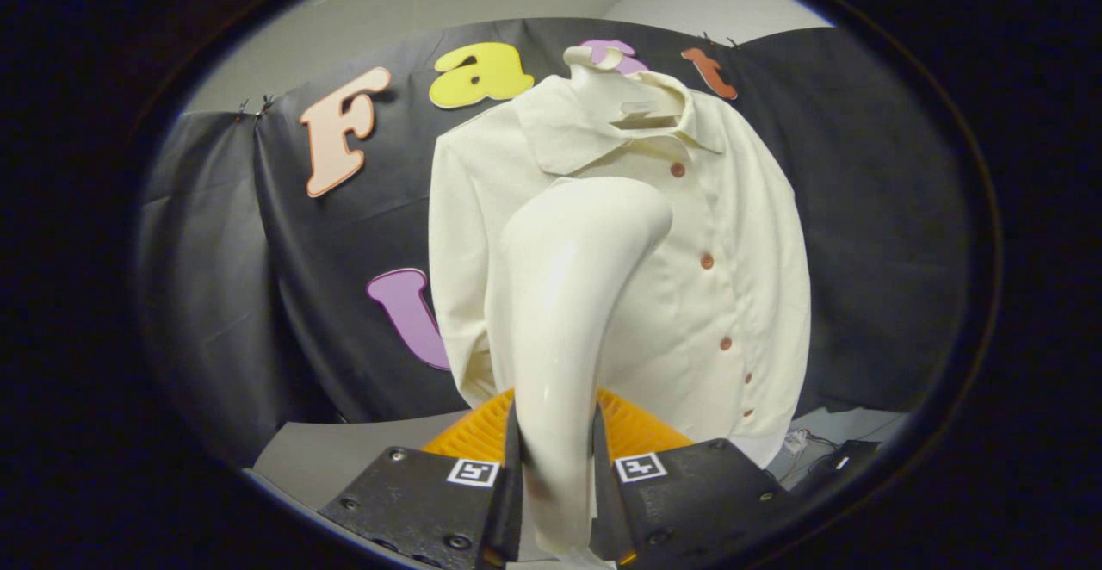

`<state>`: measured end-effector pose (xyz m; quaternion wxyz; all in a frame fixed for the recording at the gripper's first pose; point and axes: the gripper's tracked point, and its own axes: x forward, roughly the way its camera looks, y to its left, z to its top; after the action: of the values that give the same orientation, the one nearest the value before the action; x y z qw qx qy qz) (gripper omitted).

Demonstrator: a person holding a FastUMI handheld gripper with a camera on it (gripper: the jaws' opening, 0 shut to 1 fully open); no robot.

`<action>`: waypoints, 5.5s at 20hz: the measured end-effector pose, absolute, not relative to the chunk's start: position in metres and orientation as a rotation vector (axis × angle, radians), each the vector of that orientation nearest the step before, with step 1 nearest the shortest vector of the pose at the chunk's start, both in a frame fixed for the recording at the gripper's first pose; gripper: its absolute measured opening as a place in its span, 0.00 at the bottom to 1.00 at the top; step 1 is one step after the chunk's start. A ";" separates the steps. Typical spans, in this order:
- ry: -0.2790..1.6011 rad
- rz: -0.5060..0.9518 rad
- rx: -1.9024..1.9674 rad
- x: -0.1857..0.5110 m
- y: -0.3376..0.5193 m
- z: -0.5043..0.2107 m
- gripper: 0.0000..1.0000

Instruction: Iron the clothes twice with a garment steamer, once on the left side and once on the right side.

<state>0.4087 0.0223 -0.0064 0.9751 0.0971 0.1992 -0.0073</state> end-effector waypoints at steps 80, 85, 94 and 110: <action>0.292 -0.113 0.224 0.451 -0.170 0.011 0.35; 0.269 -0.086 0.251 0.480 -0.174 0.009 0.36; 0.284 0.080 0.390 0.488 -0.182 -0.047 0.36; 0.523 0.197 0.407 0.417 -0.194 -0.221 0.36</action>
<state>0.4172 -0.1940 -0.2215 0.9409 0.1993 0.2561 0.0966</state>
